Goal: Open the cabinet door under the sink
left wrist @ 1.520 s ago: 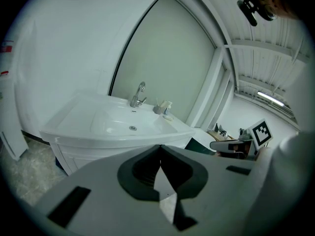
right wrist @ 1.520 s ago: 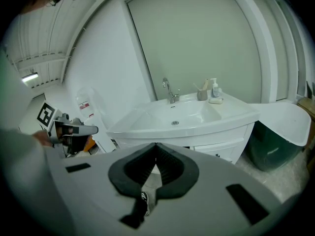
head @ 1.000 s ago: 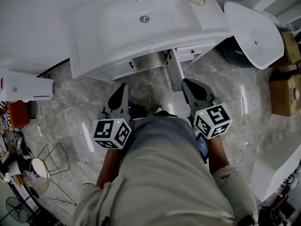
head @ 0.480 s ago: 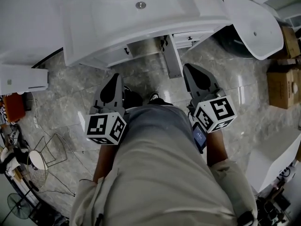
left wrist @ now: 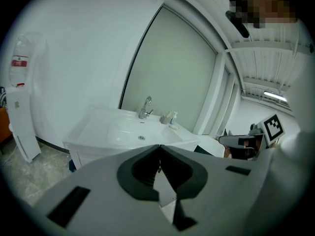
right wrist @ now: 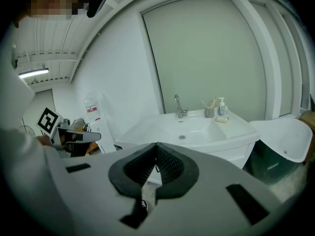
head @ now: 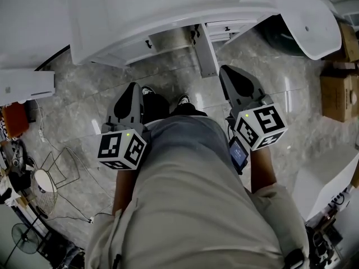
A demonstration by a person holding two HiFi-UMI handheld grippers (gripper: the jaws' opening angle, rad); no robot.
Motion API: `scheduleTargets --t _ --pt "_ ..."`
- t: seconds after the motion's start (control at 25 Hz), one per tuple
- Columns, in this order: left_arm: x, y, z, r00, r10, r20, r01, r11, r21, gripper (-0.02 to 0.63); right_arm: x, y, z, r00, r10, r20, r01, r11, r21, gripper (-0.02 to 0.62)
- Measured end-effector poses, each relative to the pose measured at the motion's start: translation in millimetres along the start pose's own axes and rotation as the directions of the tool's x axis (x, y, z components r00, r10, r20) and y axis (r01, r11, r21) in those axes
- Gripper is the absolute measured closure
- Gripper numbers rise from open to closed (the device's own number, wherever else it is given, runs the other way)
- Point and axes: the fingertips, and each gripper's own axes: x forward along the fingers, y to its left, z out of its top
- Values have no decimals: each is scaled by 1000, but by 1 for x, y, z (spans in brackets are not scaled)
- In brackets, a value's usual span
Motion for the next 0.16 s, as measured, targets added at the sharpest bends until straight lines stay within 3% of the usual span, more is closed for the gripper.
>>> scheduleTargets --t 0.16 --pt "-4 -2 -4 1000 12 -9 -12 1000 3 609 0 -1 -5 1000 0 -24 0 1000 16 584"
